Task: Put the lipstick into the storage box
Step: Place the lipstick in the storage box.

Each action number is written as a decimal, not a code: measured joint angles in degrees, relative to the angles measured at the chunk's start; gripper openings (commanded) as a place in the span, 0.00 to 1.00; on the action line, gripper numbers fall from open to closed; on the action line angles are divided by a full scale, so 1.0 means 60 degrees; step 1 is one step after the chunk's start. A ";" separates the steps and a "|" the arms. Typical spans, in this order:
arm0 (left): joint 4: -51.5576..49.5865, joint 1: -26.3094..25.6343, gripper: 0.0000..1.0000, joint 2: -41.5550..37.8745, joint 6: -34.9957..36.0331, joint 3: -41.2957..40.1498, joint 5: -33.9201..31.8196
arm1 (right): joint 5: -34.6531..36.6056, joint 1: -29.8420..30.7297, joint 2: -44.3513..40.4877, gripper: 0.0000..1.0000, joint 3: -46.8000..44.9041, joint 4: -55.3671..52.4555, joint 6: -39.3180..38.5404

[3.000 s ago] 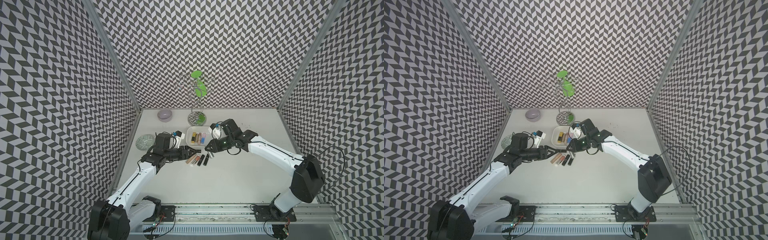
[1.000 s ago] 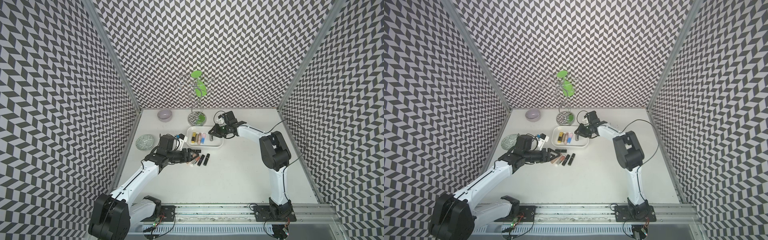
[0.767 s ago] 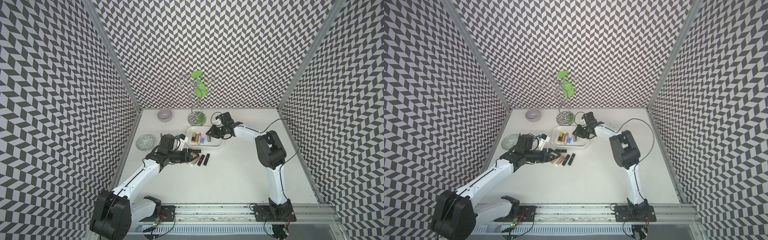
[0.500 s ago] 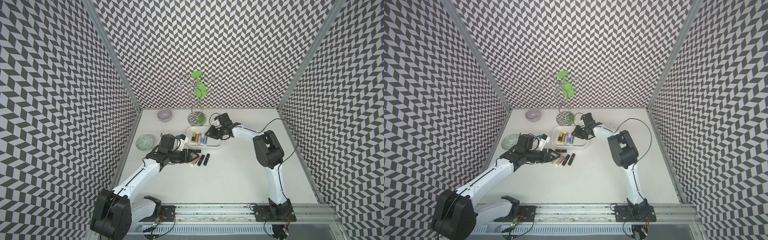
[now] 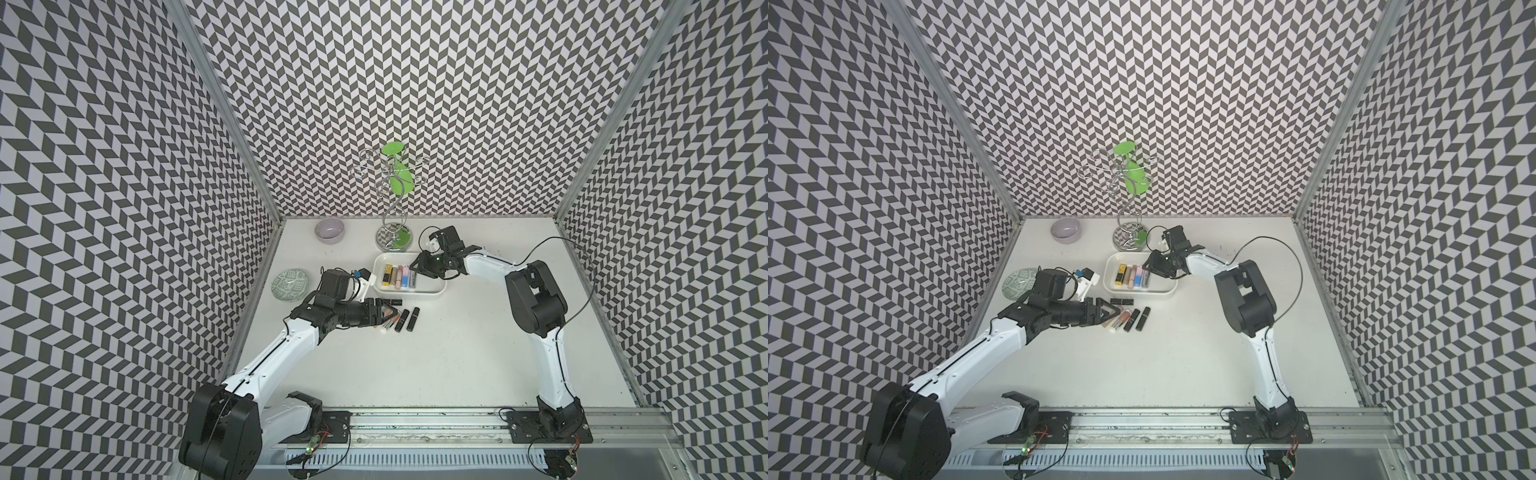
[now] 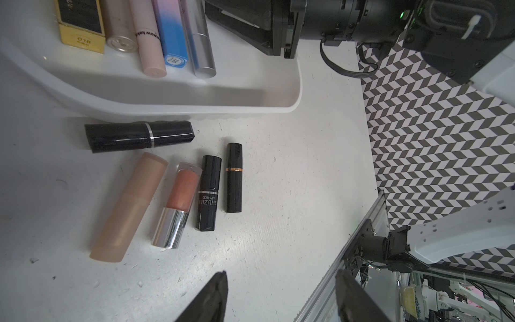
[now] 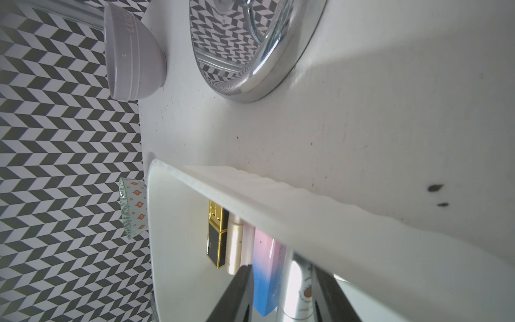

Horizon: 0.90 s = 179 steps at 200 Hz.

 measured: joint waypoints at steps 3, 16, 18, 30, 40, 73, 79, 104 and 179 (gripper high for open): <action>0.0004 0.0000 0.66 0.0000 0.0000 0.0000 0.0000 | 0.0000 0.0000 -0.0004 0.42 0.0000 -0.0011 -0.0015; 0.0007 0.0018 0.66 0.0000 -0.0004 0.0000 -0.0007 | 0.0026 0.0004 -0.0098 0.44 -0.0004 -0.0080 -0.0066; 0.0007 0.0018 0.66 0.0000 -0.0004 0.0000 -0.0007 | 0.0026 0.0004 -0.0117 0.44 -0.0004 -0.0095 -0.0084; 0.0015 0.0018 0.66 -0.0011 -0.0007 0.0000 -0.0033 | 0.0055 0.0004 -0.0306 0.45 -0.0018 -0.0193 -0.0171; 0.0018 0.0018 0.67 -0.0047 -0.0018 0.0000 -0.0066 | 0.0080 0.0007 -0.0550 0.47 -0.0044 -0.0331 -0.0255; 0.0025 0.0084 0.67 -0.0273 -0.0018 0.0000 -0.0208 | 0.0339 0.0127 -0.2065 0.57 -0.0572 -0.0871 -0.0663; 0.0025 0.0084 0.67 -0.0310 0.0000 0.0000 -0.0240 | 0.0401 0.0171 -0.2422 0.58 -0.0718 -0.0976 -0.0765; 0.0011 0.0087 0.68 -0.0357 0.0106 0.0015 -0.0466 | 0.0685 0.0379 -0.3901 0.61 -0.1548 -0.1300 -0.1031; -0.0627 -0.1297 0.67 0.0051 0.0849 0.0856 -0.2371 | 0.1370 0.0670 -0.6484 0.62 -0.4878 -0.2204 -0.1195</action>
